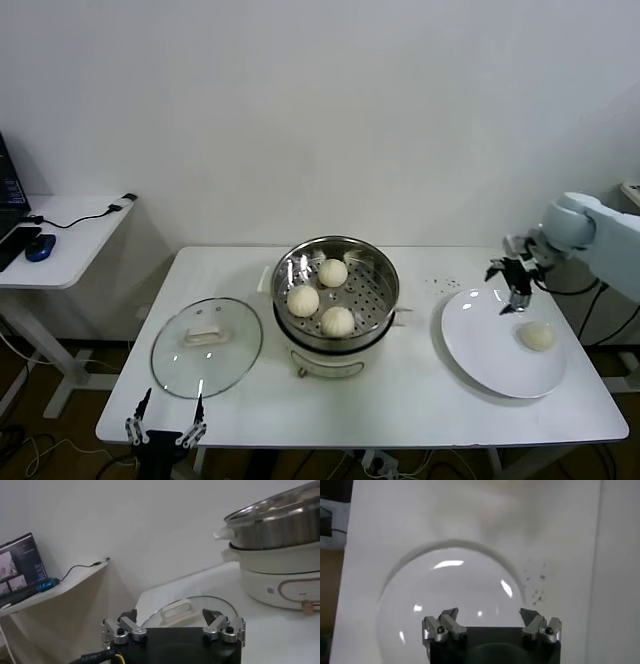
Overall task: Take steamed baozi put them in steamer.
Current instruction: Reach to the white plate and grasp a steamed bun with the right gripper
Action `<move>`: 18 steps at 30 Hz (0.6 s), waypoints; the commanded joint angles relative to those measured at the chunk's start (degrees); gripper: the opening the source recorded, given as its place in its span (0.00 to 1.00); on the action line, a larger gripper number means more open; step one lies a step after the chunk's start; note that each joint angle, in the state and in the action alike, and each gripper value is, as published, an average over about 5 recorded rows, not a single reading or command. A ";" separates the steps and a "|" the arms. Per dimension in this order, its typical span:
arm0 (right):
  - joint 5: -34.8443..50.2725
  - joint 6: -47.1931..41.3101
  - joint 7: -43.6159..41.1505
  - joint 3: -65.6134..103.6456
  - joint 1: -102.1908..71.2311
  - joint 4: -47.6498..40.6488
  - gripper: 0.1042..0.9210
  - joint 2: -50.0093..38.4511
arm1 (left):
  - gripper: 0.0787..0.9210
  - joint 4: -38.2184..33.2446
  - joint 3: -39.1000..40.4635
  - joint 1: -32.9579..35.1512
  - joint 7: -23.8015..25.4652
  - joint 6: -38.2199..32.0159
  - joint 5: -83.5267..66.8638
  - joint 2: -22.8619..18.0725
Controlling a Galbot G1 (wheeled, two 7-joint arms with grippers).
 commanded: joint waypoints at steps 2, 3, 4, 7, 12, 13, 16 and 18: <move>-14.79 6.66 -1.09 23.79 -21.69 -13.09 0.88 -0.93 | 0.88 0.51 0.16 -0.10 0.10 -0.14 0.67 -0.27; -15.45 7.28 -0.96 24.85 -22.08 -14.27 0.88 -0.20 | 0.88 0.57 0.18 -0.12 0.11 -0.16 0.76 -0.29; -16.05 7.87 -0.83 25.70 -22.34 -15.45 0.88 0.51 | 0.88 0.63 0.20 -0.16 0.12 -0.18 0.84 -0.31; -17.38 8.94 -0.68 27.41 -22.56 -18.60 0.88 2.72 | 0.88 0.79 0.25 -0.34 0.10 -0.05 1.20 -0.39; -19.40 9.88 -0.85 29.56 -22.52 -22.78 0.88 5.81 | 0.88 1.03 0.26 -0.52 0.03 0.19 1.69 -0.54; -19.56 9.94 -0.88 29.68 -22.46 -23.31 0.88 6.22 | 0.88 1.11 0.25 -0.56 0.02 0.21 1.77 -0.55; -20.70 10.21 -0.98 30.13 -22.34 -24.90 0.88 7.50 | 0.88 1.33 0.27 -0.68 -0.03 0.30 1.94 -0.61; -21.88 10.57 -0.93 30.78 -22.36 -26.21 0.88 8.42 | 0.88 1.44 0.32 -0.78 -0.06 0.36 2.11 -0.65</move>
